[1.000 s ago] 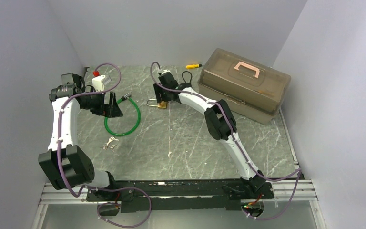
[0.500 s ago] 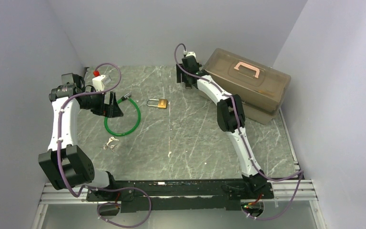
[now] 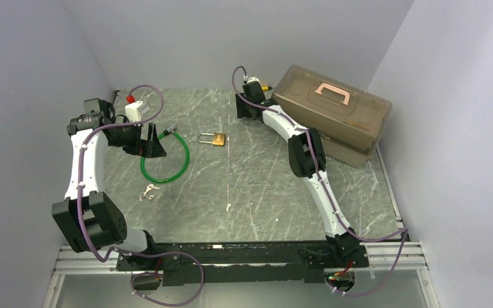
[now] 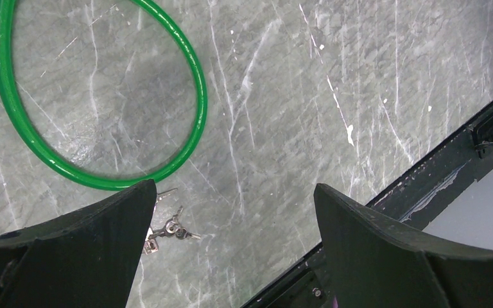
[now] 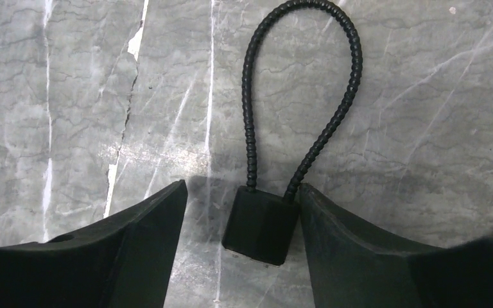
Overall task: Unlock with the key
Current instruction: Move the lock to the center of the board.
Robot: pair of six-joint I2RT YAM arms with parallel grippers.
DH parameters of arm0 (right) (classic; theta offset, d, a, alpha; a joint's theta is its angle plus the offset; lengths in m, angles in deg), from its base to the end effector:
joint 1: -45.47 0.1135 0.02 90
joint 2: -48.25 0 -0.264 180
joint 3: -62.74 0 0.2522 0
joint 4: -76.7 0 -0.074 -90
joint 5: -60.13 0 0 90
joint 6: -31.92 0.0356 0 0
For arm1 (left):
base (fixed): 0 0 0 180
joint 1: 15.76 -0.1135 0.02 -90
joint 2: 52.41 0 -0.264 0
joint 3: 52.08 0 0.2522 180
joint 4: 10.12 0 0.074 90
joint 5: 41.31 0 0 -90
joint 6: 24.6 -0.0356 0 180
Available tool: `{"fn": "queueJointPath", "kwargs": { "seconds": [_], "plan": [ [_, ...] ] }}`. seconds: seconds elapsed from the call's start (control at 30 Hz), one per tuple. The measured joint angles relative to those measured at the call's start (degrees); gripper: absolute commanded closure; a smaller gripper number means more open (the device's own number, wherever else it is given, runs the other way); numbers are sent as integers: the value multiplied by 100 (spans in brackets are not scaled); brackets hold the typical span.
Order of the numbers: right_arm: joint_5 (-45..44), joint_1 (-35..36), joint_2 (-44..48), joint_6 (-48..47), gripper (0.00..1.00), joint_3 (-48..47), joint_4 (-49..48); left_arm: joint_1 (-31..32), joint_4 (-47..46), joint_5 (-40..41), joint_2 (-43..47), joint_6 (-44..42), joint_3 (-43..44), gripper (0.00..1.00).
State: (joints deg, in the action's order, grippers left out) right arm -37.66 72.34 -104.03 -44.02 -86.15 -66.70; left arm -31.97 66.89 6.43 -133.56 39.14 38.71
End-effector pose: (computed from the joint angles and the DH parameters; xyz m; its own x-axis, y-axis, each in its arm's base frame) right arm 0.5277 0.2620 0.1512 -0.6424 -0.0556 -0.7644 -0.2053 0.9734 0.1016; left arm 0.2627 0.0514 0.3240 -0.7763 0.1153 -0.6197 0.4297 0.8161 -0.3864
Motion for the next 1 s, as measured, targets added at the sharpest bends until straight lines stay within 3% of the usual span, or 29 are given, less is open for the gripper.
{"fn": "queueJointPath", "kwargs": {
  "seconds": [0.5, 0.6, 0.77, 1.0],
  "plan": [
    [-125, 50, -28, 136, 71, 20, -15, 0, 7, 13, -33, -101, -107, 1],
    [-243, 173, 94, 94, 74, 251, -107, 0, 33, 35, -33, -162, -205, 1],
    [-404, 678, 874, 52, 80, 1589, -367, -13, 131, 162, 92, -308, -385, 0],
    [-409, 1561, 2559, 219, 81, 4319, -861, -37, 417, 262, 487, -503, -562, 0]
  ]
}}
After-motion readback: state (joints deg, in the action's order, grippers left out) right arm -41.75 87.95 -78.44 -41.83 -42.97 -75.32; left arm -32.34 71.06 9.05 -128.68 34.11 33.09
